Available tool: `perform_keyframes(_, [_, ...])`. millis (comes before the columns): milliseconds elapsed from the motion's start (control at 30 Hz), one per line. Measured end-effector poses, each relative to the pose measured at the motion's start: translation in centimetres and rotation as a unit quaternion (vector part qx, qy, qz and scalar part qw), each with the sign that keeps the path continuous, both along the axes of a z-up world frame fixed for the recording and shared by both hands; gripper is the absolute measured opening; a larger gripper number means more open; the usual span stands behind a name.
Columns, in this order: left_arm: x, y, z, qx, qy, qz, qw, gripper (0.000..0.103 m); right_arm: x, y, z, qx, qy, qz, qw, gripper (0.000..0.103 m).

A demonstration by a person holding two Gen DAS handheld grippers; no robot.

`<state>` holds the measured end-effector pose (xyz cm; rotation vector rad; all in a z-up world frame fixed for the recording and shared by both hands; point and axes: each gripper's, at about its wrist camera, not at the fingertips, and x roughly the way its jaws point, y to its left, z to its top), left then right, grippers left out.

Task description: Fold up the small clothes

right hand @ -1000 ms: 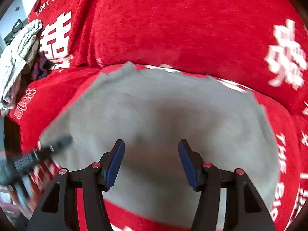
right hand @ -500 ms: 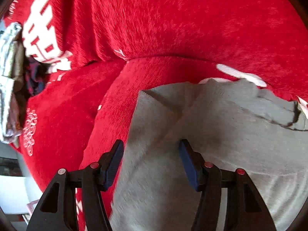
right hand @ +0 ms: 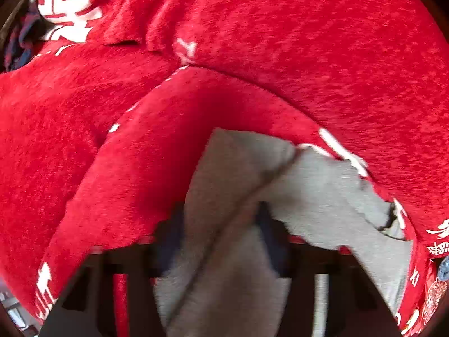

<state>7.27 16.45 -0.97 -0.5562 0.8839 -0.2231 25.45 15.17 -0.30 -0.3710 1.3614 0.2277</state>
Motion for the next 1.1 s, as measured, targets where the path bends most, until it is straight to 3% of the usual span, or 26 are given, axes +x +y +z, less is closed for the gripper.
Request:
perform_keyframes(33, [0.0, -0.1, 0.1, 0.004, 0.001, -0.002, 1.0, 0.017, 0.0, -0.4, 0.2, 0.005, 0.001, 0.0, 1.0, 0.025])
perform_keyframes(133, [-0.2, -0.3, 1.0, 0.016, 0.004, -0.003, 0.9999, 0.016, 0.0, -1.3, 0.8, 0.031, 0.006, -0.002, 0.999, 0.018])
perform_keyframes(400, [-0.5, -1.4, 2.7, 0.058, -0.003, -0.006, 0.9983, 0.016, 0.0, -3.6, 3.1, 0.113, 0.007, -0.014, 0.994, 0.017])
perform_keyframes(667, [-0.5, -3.5, 4.9, 0.1, -0.013, -0.011, 0.9949, 0.016, 0.0, -9.0, 6.3, 0.166, -0.003, -0.02, 0.986, 0.016])
perform_keyframes(1100, [-0.4, -7.5, 8.5, 0.13, -0.025, -0.035, 0.9906, 0.015, -0.1, -15.2, 9.3, 0.238, -0.017, -0.031, 0.971, 0.016])
